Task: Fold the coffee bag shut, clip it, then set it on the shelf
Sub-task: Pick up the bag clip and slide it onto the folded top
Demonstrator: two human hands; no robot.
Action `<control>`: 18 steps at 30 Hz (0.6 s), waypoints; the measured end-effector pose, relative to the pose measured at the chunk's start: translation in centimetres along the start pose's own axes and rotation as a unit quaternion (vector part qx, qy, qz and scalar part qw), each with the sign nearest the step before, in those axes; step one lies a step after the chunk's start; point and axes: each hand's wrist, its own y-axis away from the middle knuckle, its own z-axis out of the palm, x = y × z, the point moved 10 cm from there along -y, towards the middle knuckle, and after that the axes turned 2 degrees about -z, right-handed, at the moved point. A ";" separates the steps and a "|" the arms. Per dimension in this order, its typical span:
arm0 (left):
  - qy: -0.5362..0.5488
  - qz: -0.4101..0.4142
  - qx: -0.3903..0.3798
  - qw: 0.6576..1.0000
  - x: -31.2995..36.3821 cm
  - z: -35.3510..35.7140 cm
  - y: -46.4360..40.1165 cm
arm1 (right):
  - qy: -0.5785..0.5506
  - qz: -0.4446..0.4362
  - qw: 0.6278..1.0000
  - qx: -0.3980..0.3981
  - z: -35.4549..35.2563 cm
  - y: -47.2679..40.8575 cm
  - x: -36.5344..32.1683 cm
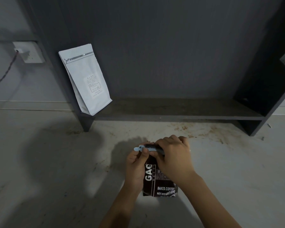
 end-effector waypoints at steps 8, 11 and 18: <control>-0.016 -0.014 0.049 0.999 -1.1 -0.8 -0.1 | -0.037 0.014 0.999 0.016 0.1 -0.4 0.6; -0.020 -0.017 0.059 0.998 -1.3 -1.1 -0.1 | -0.057 0.018 0.998 0.017 -0.1 -0.5 0.7; -0.016 0.003 0.050 0.999 -1.1 -1.0 -0.3 | -0.069 0.022 0.997 0.018 0.0 -0.6 0.7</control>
